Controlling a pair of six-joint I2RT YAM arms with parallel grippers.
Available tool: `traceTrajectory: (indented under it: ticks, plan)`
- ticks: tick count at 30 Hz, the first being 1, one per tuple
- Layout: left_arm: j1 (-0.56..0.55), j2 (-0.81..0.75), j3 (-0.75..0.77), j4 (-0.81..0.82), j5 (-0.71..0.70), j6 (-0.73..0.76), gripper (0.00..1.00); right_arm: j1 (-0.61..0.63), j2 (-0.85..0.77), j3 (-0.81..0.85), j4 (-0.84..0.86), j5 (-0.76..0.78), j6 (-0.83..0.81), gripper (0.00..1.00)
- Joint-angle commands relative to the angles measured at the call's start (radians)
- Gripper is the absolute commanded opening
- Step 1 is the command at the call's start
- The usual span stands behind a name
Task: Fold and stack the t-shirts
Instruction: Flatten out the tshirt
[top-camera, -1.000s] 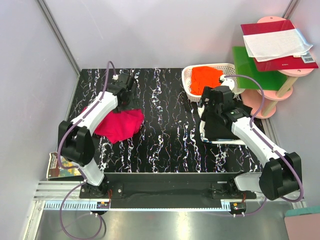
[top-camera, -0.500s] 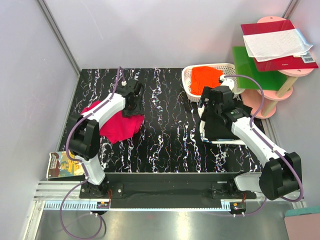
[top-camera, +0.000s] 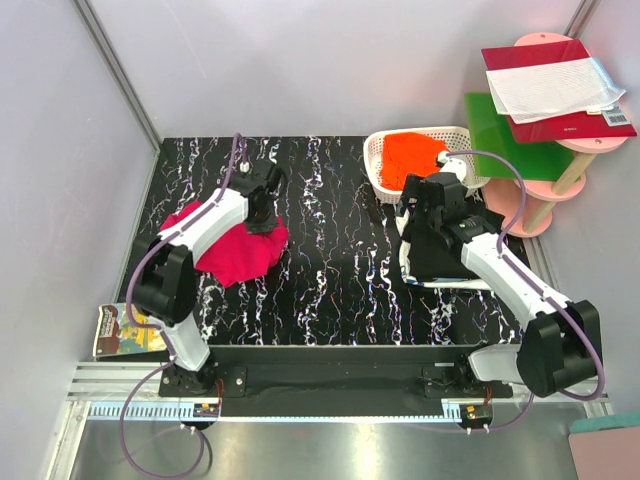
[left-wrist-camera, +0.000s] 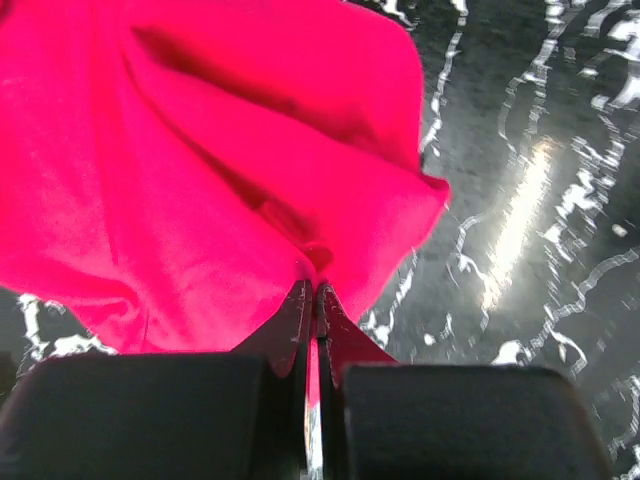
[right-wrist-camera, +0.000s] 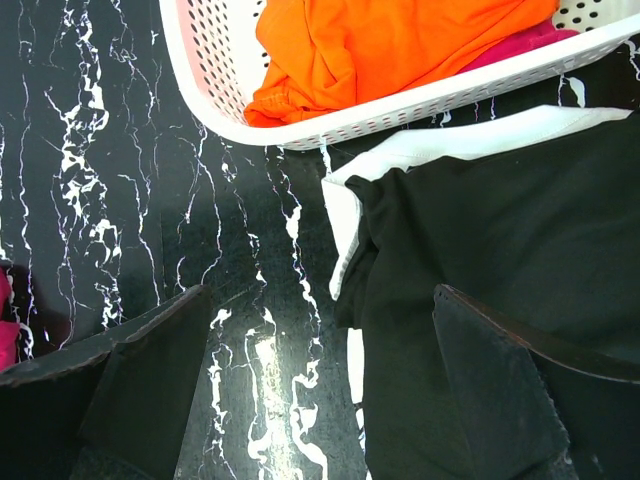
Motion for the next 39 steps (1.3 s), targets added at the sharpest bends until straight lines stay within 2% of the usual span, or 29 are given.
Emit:
traceTrajectory:
  ticks: [1, 7, 9, 20, 27, 29, 30, 31, 32, 33, 37, 39]
  plan:
    - [-0.060, -0.157, 0.110, -0.037, 0.001, 0.024, 0.00, -0.002, 0.019, 0.010, 0.039, 0.020, -0.004, 1.00]
    - [-0.221, -0.129, 0.371, -0.158, -0.001, 0.047, 0.00, -0.002, 0.055, 0.024, 0.045, -0.011, 0.013, 1.00]
    - [-0.236, -0.115, 0.403, -0.174, 0.000, 0.053, 0.00, -0.002, 0.055, 0.023, 0.045, -0.017, 0.009, 0.99]
    - [-0.252, -0.101, 0.337, -0.175, -0.024, 0.050, 0.00, -0.002, 0.058, 0.004, 0.055, -0.017, 0.006, 1.00]
    - [-0.249, -0.090, 0.279, -0.174, -0.101, 0.058, 0.01, -0.002, 0.066, 0.001, 0.056, -0.013, 0.005, 1.00]
    - [-0.247, -0.086, 0.259, -0.174, -0.129, 0.055, 0.23, -0.002, 0.071, -0.002, 0.058, -0.013, 0.005, 1.00]
    - [-0.247, -0.084, 0.255, -0.171, -0.138, 0.051, 0.45, -0.002, 0.072, -0.003, 0.058, -0.013, 0.005, 1.00]
    - [-0.245, -0.084, 0.251, -0.170, -0.144, 0.051, 0.80, -0.002, 0.074, -0.003, 0.058, -0.013, 0.003, 1.00]
    - [-0.247, -0.086, 0.248, -0.169, -0.149, 0.053, 0.93, -0.002, 0.074, -0.003, 0.059, -0.011, 0.000, 1.00]
    - [-0.245, -0.090, 0.239, -0.167, -0.168, 0.055, 0.99, -0.002, 0.074, -0.003, 0.061, -0.008, 0.000, 1.00]
    - [-0.244, -0.095, 0.183, -0.122, -0.221, 0.059, 0.99, -0.002, 0.083, -0.002, 0.065, -0.013, 0.003, 1.00]
    - [-0.245, -0.127, 0.069, -0.066, -0.288, 0.035, 0.99, -0.002, 0.089, -0.002, 0.067, -0.013, 0.003, 1.00]
